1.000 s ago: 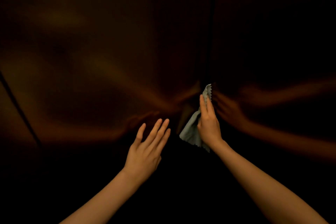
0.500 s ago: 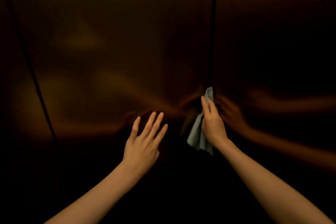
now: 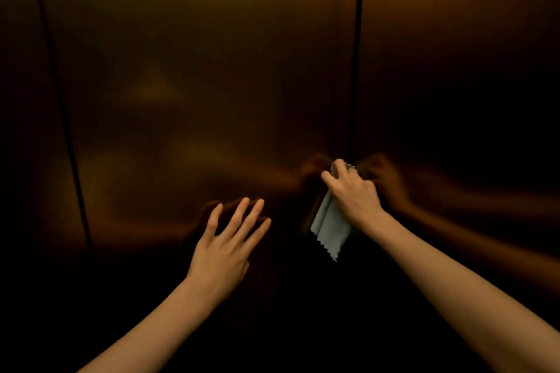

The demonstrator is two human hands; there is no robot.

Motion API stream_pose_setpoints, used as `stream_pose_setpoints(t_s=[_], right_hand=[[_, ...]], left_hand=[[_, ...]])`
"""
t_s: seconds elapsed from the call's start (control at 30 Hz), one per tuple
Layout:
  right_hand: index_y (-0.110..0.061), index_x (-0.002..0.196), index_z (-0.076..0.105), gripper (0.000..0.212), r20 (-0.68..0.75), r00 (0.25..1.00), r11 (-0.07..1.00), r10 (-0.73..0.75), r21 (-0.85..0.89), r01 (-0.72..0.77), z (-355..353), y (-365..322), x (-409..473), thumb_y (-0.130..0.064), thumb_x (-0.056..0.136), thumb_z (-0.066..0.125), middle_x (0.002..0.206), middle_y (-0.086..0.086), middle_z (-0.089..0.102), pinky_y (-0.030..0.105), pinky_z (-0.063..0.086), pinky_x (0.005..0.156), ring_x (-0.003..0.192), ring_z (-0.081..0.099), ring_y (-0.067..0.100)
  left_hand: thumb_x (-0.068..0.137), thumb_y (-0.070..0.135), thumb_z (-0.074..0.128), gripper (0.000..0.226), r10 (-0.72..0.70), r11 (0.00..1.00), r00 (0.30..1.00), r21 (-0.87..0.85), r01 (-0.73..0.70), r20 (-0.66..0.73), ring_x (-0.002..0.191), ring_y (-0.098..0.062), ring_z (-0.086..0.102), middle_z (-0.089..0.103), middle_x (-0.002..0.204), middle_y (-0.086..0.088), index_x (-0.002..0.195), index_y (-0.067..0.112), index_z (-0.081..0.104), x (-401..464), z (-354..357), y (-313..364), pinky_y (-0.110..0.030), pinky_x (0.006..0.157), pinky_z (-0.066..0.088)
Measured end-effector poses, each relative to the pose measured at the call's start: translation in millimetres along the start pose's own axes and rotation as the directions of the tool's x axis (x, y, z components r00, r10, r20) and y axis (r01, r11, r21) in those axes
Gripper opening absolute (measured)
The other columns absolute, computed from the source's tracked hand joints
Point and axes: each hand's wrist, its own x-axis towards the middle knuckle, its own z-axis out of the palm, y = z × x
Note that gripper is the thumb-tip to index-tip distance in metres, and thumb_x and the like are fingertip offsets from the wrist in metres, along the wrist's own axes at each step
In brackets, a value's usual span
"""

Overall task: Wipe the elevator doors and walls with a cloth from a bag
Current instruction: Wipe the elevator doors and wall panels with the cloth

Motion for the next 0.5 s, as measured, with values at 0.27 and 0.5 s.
stream_pose_setpoints(t_s=[0.27,0.5], right_hand=[[0.001,0.095,0.057,0.019,-0.034,0.999,0.999,0.039,-0.002,-0.039,1.4,2.8,-6.4,0.0,0.077,0.064,0.114,0.021,0.052,0.032,0.048,0.049,0.088,0.058,0.036],[-0.007,0.099,0.058,0.02,-0.293,0.952,0.922,-0.088,-0.385,-0.033,-33.9,25.3,26.5,-0.009,0.086,0.043,0.106,0.013,0.06,0.036,0.046,0.067,0.089,0.06,0.031]], left_hand=[[0.054,0.043,0.082,0.081,0.098,0.995,0.995,0.011,-0.098,0.002,0.127,-0.031,0.047,0.047,0.141,-0.013,0.128,0.018,0.058,7.0,-16.1,-12.8,-0.053,0.105,0.018],[0.05,0.043,0.084,0.077,0.238,0.971,0.971,-0.019,-0.239,-0.031,0.116,-0.031,0.057,0.057,0.131,-0.012,0.12,0.017,0.065,15.1,-20.3,-29.2,-0.052,0.101,0.023]])
